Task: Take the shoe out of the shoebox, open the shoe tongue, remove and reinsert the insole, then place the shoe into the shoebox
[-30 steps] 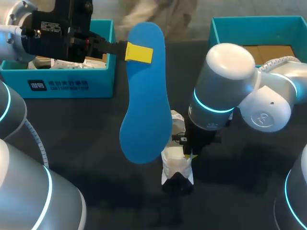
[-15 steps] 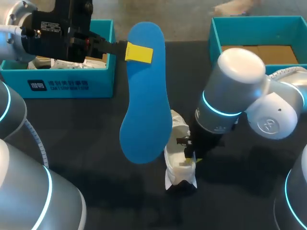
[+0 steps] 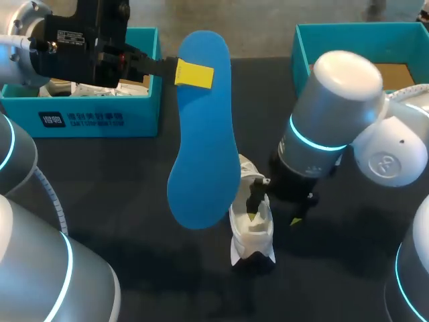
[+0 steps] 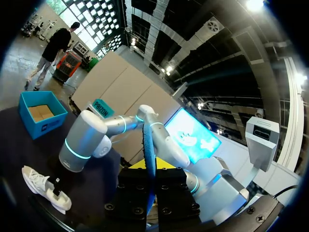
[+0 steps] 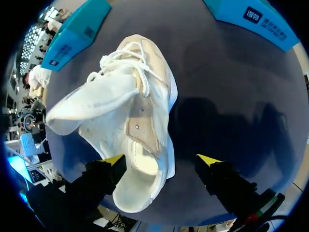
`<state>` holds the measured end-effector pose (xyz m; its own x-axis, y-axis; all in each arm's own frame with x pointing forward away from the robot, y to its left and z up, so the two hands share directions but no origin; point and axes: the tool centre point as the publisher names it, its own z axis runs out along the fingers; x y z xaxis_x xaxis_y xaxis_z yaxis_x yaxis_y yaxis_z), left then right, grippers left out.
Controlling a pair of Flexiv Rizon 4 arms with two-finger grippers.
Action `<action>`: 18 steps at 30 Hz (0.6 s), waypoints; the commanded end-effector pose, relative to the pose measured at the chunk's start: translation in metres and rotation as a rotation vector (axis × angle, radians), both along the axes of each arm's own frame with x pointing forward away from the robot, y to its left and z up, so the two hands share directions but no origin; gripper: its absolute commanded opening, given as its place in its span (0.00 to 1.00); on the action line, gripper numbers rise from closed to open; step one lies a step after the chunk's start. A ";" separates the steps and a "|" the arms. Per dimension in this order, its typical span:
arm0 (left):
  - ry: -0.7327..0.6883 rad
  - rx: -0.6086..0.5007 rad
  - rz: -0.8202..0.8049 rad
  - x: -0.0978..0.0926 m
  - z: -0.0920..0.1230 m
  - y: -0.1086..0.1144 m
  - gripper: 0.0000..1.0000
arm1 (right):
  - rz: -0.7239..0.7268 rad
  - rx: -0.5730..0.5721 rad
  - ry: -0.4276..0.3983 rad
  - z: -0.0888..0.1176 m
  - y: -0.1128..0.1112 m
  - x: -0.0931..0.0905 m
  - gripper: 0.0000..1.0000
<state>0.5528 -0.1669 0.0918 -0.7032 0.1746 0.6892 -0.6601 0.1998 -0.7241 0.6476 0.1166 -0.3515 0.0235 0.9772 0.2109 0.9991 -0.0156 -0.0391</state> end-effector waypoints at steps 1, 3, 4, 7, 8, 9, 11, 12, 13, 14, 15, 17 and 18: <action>0.000 0.004 -0.002 0.001 0.001 -0.001 0.00 | -0.027 0.058 0.053 0.019 -0.021 -0.002 1.00; 0.000 0.004 -0.002 0.001 0.001 -0.001 0.00 | 0.001 0.143 0.066 0.022 -0.027 -0.003 1.00; 0.000 0.004 -0.002 0.001 0.001 -0.001 0.00 | 0.003 0.157 0.060 0.025 -0.030 -0.004 1.00; 0.000 0.004 -0.002 0.001 0.001 -0.001 0.00 | 0.045 0.248 0.033 0.033 -0.038 -0.005 1.00; 0.000 0.004 -0.002 0.001 0.001 -0.001 0.00 | 0.075 0.290 0.010 0.038 -0.042 -0.006 1.00; 0.000 0.004 -0.002 0.001 0.001 -0.001 0.00 | 0.075 0.290 0.010 0.038 -0.042 -0.006 1.00; 0.000 0.004 -0.002 0.001 0.001 -0.001 0.00 | 0.075 0.290 0.010 0.038 -0.042 -0.006 1.00; 0.000 0.004 -0.002 0.001 0.001 -0.001 0.00 | 0.075 0.290 0.010 0.038 -0.042 -0.006 1.00; 0.000 0.004 -0.002 0.001 0.001 -0.001 0.00 | 0.075 0.290 0.010 0.038 -0.042 -0.006 1.00; 0.000 0.004 -0.002 0.001 0.001 -0.001 0.00 | 0.075 0.290 0.010 0.038 -0.042 -0.006 1.00; 0.000 0.004 -0.002 0.001 0.001 -0.001 0.00 | 0.075 0.290 0.010 0.038 -0.042 -0.006 1.00; 0.000 0.004 -0.002 0.001 0.001 -0.001 0.00 | 0.075 0.290 0.010 0.038 -0.042 -0.006 1.00; 0.000 0.004 -0.002 0.001 0.001 -0.001 0.00 | 0.075 0.290 0.010 0.038 -0.042 -0.006 1.00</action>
